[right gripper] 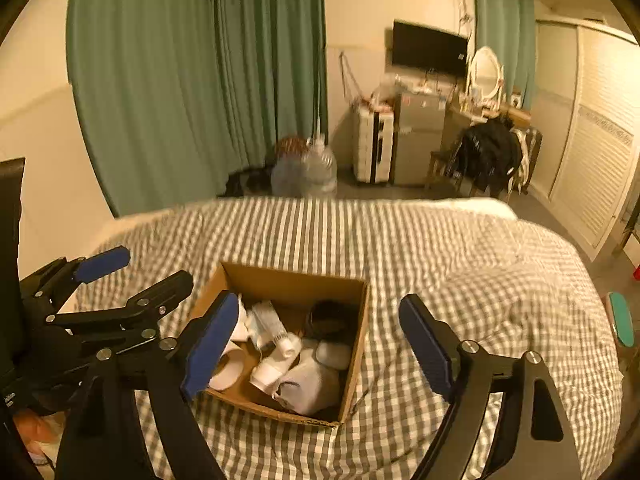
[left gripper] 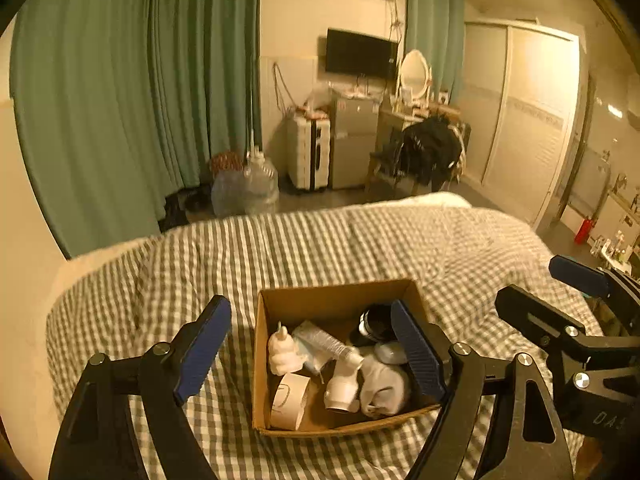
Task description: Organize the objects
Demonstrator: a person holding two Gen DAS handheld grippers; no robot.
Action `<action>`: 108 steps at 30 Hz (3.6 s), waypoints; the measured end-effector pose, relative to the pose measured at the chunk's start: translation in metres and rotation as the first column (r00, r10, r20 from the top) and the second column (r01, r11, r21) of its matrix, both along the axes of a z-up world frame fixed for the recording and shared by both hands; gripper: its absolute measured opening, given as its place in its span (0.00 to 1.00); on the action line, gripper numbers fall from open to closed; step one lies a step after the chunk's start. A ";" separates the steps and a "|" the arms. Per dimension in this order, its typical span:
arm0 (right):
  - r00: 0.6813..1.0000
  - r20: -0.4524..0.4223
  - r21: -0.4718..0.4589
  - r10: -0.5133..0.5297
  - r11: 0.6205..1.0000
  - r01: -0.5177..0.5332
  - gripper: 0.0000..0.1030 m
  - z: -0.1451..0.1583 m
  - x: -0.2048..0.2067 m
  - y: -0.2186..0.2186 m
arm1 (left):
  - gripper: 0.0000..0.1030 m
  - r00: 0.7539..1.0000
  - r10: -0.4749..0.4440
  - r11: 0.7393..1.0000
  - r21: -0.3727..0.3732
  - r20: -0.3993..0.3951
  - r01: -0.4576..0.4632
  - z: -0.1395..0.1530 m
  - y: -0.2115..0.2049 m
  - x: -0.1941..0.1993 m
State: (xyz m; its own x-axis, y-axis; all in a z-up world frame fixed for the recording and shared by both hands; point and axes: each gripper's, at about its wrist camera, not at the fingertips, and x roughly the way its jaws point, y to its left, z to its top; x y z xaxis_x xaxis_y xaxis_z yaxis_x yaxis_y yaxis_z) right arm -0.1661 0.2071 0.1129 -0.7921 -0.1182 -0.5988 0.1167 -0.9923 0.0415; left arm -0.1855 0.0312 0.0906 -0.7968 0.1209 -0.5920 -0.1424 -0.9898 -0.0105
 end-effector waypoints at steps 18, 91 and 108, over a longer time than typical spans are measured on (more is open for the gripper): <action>0.935 -0.350 -0.036 -0.060 0.998 0.050 0.98 0.083 0.153 0.027 | 1.00 0.954 -0.016 1.000 -0.004 -0.299 0.015 0.069 -0.008 0.145; 0.938 -0.322 0.044 -0.132 0.987 0.154 0.99 -0.132 0.158 0.006 | 1.00 0.969 0.122 0.989 -0.054 -0.215 -0.136 -0.117 -0.023 0.153; 0.939 -0.318 0.046 -0.132 0.987 0.154 0.99 -0.133 0.159 0.006 | 1.00 0.969 0.125 0.989 -0.055 -0.215 -0.140 -0.120 -0.024 0.153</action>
